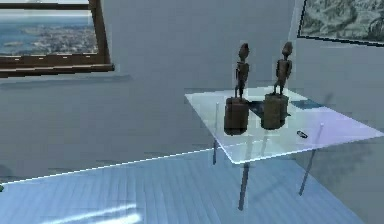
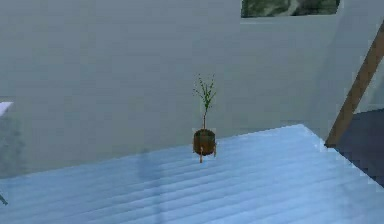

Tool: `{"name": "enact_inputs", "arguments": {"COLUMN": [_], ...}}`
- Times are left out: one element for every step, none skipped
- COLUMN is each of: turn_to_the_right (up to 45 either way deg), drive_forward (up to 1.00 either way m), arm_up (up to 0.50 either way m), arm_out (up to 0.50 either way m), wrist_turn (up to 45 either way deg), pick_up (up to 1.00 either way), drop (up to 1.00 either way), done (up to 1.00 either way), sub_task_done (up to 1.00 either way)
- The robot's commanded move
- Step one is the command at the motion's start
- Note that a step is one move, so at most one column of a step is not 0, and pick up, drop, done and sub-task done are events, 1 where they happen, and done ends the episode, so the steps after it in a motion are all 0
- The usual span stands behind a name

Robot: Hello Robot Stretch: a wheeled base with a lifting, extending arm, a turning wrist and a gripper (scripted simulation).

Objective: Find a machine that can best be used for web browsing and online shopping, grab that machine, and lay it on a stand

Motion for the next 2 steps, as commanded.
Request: {"name": "enact_inputs", "arguments": {"turn_to_the_right": [0.0,-45.0], "drive_forward": [0.45,0.00], "arm_up": [0.00,0.00], "arm_out": [0.00,0.00], "wrist_turn": [0.0,0.0], "pick_up": [0.00,0.00], "drop": [0.00,0.00], "done": [0.00,0.00], "sub_task_done": [0.00,0.00]}}
